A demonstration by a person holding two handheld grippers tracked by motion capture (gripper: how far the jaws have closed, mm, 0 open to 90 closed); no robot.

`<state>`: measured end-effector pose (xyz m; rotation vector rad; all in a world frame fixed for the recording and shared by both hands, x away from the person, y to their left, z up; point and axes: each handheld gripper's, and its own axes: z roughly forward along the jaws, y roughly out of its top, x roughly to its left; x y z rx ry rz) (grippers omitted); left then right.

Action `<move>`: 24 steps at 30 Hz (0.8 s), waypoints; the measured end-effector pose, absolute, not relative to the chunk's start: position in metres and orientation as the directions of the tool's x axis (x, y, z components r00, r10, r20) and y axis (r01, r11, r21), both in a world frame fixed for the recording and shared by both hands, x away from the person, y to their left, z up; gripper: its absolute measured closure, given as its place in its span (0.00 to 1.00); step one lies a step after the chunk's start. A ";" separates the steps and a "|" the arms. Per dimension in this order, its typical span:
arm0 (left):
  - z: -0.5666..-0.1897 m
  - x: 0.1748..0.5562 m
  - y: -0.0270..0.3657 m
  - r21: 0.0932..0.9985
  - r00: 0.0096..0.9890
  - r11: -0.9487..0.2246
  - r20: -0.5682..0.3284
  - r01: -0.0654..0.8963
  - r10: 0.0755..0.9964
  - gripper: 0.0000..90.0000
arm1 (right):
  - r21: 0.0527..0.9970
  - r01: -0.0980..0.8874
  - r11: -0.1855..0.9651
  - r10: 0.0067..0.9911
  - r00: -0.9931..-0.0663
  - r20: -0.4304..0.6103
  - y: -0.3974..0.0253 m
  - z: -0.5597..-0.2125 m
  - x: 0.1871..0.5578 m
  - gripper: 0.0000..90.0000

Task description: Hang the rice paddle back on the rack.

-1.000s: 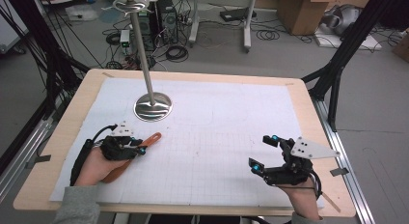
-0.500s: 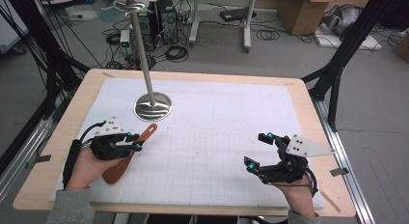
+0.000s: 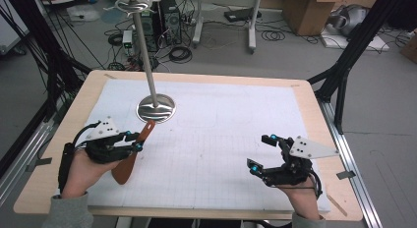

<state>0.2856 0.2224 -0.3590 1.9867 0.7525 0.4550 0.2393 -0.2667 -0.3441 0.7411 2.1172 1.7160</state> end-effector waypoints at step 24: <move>-0.343 0.278 0.225 0.903 0.707 -0.318 0.022 0.290 0.707 0.72 | 0.968 0.200 0.154 0.576 -0.814 0.076 -0.267 -0.346 0.240 0.11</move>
